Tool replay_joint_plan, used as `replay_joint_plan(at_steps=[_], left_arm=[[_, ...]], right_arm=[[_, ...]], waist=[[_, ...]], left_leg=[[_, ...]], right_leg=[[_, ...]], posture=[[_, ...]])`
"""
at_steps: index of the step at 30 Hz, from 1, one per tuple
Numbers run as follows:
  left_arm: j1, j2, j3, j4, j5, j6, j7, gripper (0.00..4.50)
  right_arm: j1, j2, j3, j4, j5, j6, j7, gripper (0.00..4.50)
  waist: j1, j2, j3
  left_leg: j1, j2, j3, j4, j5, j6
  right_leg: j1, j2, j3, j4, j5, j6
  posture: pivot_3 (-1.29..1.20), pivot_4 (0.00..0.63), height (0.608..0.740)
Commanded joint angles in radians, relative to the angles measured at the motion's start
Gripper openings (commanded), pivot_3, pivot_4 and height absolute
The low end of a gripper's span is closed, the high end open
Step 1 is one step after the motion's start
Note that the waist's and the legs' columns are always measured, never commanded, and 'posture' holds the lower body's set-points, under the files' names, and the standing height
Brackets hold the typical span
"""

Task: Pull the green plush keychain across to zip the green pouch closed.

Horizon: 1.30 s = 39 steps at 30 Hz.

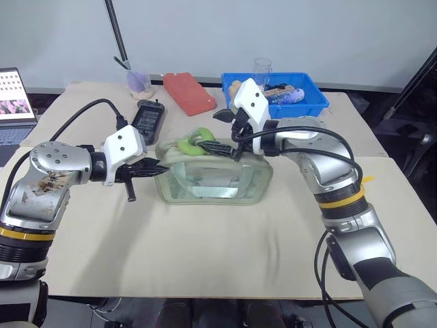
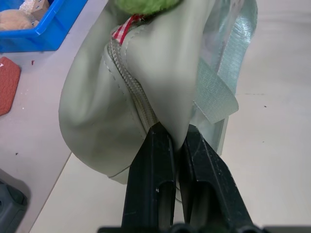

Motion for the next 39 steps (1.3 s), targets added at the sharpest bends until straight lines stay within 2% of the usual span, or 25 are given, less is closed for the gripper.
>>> replay_joint_plan(at_steps=[1, 2, 5, 13, 16, 22, 27, 39], left_arm=[[-0.003, 0.015, 0.019, -0.030, 0.006, -0.009, 0.003, 0.00], [-0.002, 0.016, 0.019, -0.030, 0.006, -0.009, 0.003, 0.00], [-0.006, 0.017, 0.018, -0.024, 0.009, -0.012, 0.002, 0.00], [-0.011, 0.009, 0.013, -0.020, 0.013, -0.016, -0.002, 0.00], [-0.012, 0.006, 0.011, -0.018, 0.014, -0.018, -0.002, 0.00], [-0.011, 0.000, 0.009, -0.018, 0.016, -0.023, 0.002, 0.00], [-0.011, 0.006, 0.016, -0.007, 0.020, -0.031, 0.002, 0.00], [-0.035, 0.004, 0.004, 0.073, 0.037, -0.086, -0.009, 0.00]], right_arm=[[-0.019, 0.017, 0.000, -0.006, -0.015, -0.023, -0.001, 4.47], [-0.017, 0.021, -0.002, -0.004, -0.016, -0.021, 0.002, 4.47], [-0.013, 0.026, -0.006, -0.003, -0.014, -0.020, 0.019, 3.72], [0.001, 0.023, 0.002, -0.014, -0.020, -0.007, 0.048, 0.89], [0.007, 0.015, 0.002, -0.018, -0.024, -0.006, 0.052, 0.02], [0.001, -0.015, -0.025, -0.027, -0.020, -0.009, 0.059, 0.02], [-0.028, -0.069, -0.111, -0.103, 0.041, 0.071, 0.059, 0.02], [0.149, -0.399, -0.334, -0.292, 0.037, 0.244, -0.033, 0.02]], waist=[[0.000, 0.000, 0.000], [0.000, 0.000, 0.000], [0.000, 0.000, 0.000], [0.000, 0.000, 0.000], [0.000, 0.000, 0.000], [0.000, 0.000, 0.000], [0.001, 0.000, 0.000], [0.002, 0.000, 0.000]], left_leg=[[0.000, 0.000, 0.000, 0.000, 0.000, 0.000], [0.000, 0.000, 0.000, 0.000, 0.000, 0.000], [0.000, 0.000, 0.000, 0.000, 0.000, 0.000], [0.000, 0.000, 0.000, 0.000, 0.000, 0.000], [0.000, 0.000, 0.000, 0.000, 0.000, 0.000], [0.000, 0.000, 0.000, 0.000, 0.000, 0.000], [0.000, 0.000, 0.000, 0.000, 0.000, 0.000], [0.000, 0.000, 0.001, 0.000, 0.000, 0.000]], right_leg=[[0.000, 0.000, 0.000, 0.000, 0.000, 0.000], [0.000, 0.000, 0.000, 0.000, 0.000, 0.000], [0.000, 0.000, 0.000, 0.000, 0.000, 0.000], [0.000, 0.000, 0.000, 0.000, 0.000, -0.001], [0.000, 0.000, 0.000, 0.000, 0.000, -0.001], [0.000, 0.000, 0.000, 0.000, -0.001, -0.001], [0.000, 0.000, 0.000, 0.000, -0.001, -0.001], [0.000, -0.002, 0.000, -0.002, -0.001, -0.001]], posture=[[0.00, 0.150, 0.740], [0.00, 0.150, 0.740], [0.00, 0.150, 0.740], [0.00, 0.150, 0.740], [0.00, 0.150, 0.740], [0.00, 0.150, 0.740], [0.00, 0.150, 0.740], [0.00, 0.150, 0.740]])
